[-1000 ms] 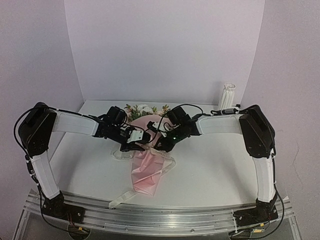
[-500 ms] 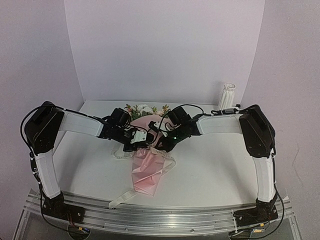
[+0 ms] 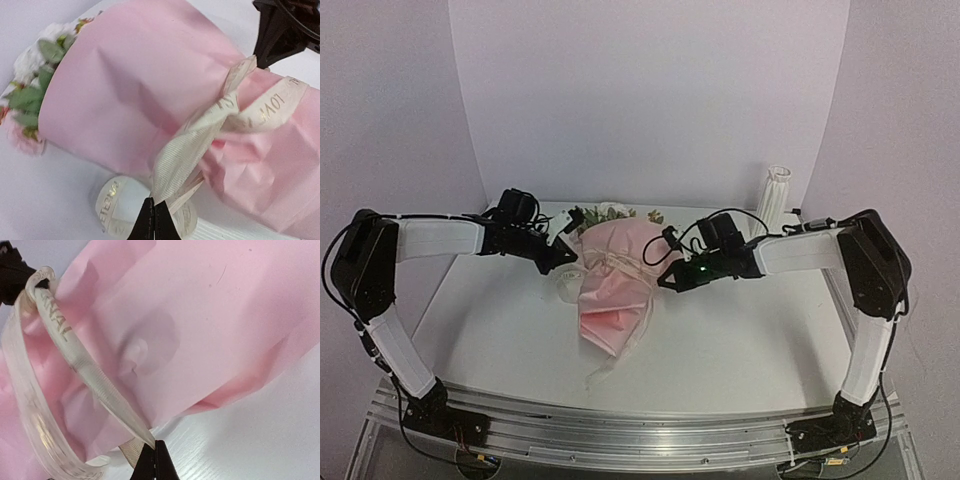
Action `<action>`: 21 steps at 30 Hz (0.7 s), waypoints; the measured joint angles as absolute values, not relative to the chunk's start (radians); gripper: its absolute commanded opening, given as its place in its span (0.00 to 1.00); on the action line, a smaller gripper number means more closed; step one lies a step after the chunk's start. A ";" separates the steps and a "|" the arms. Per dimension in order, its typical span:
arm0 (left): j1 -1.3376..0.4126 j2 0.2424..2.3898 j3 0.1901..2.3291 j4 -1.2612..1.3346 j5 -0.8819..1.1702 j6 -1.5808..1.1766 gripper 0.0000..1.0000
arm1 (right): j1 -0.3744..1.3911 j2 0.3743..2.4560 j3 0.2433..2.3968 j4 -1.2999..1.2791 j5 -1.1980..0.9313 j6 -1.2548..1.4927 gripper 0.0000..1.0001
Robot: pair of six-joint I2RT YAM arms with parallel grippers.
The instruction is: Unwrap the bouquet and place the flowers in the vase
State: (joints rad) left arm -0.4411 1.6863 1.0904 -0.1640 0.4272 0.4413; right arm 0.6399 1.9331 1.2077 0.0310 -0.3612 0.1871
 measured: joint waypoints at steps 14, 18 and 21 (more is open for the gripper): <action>-0.352 1.635 0.906 -0.187 0.513 0.107 0.00 | 0.630 1.839 0.938 0.355 -0.362 0.541 0.03; -0.311 1.634 0.850 -0.209 0.486 0.135 0.00 | 0.613 1.855 0.891 0.329 -0.329 0.570 0.14; -0.286 1.629 0.799 -0.215 0.482 0.234 0.01 | 0.590 1.877 0.879 0.295 -0.317 0.558 0.30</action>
State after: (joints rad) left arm -0.2856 1.6286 0.7990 -0.2145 0.4818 0.2338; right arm 0.5896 1.8770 0.8787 0.2947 -0.3166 0.5585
